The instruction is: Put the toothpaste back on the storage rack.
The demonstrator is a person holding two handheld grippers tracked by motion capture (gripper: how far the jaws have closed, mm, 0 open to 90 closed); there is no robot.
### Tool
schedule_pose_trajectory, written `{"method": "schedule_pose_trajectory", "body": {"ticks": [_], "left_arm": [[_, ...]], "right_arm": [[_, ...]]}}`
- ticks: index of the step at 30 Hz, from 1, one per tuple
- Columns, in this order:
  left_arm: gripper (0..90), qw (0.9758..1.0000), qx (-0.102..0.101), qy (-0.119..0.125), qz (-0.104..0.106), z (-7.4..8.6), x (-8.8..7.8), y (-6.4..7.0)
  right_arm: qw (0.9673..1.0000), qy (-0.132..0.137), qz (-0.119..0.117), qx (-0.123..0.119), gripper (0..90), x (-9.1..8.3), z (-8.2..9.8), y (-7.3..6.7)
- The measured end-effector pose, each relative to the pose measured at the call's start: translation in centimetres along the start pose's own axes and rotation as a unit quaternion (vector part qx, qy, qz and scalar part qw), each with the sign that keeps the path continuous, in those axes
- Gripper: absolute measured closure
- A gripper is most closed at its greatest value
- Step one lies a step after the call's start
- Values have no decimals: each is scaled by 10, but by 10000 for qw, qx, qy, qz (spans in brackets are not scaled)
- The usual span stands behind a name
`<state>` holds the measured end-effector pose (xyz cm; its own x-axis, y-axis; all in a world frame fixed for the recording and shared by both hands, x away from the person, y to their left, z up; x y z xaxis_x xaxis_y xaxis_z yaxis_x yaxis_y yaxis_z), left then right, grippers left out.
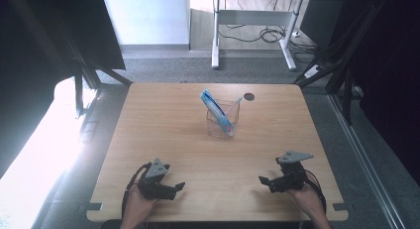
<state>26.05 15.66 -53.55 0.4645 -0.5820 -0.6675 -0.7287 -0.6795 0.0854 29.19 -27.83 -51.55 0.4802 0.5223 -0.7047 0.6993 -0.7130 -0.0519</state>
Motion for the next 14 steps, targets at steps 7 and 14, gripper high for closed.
{"method": "schedule_pose_trajectory", "body": {"ticks": [7,14], "left_arm": [[131,9999,74,-78,-60,0,2,1],[131,9994,113,-251,-218,-1,4,1]], "right_arm": [[9998,-142,132,16,0,0,18,0],[9996,-244,140,-13,0,2,24,1]]}}
Point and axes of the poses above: each handheld gripper's, and its own axes: x roughly forward along the jaws, z roughly out of its underside, y roughly to its right, the point moved 1 cm from there along x, roughly forward along the jaws, and after that the axes turned 2 degrees about -y, right-handed, at the moved point
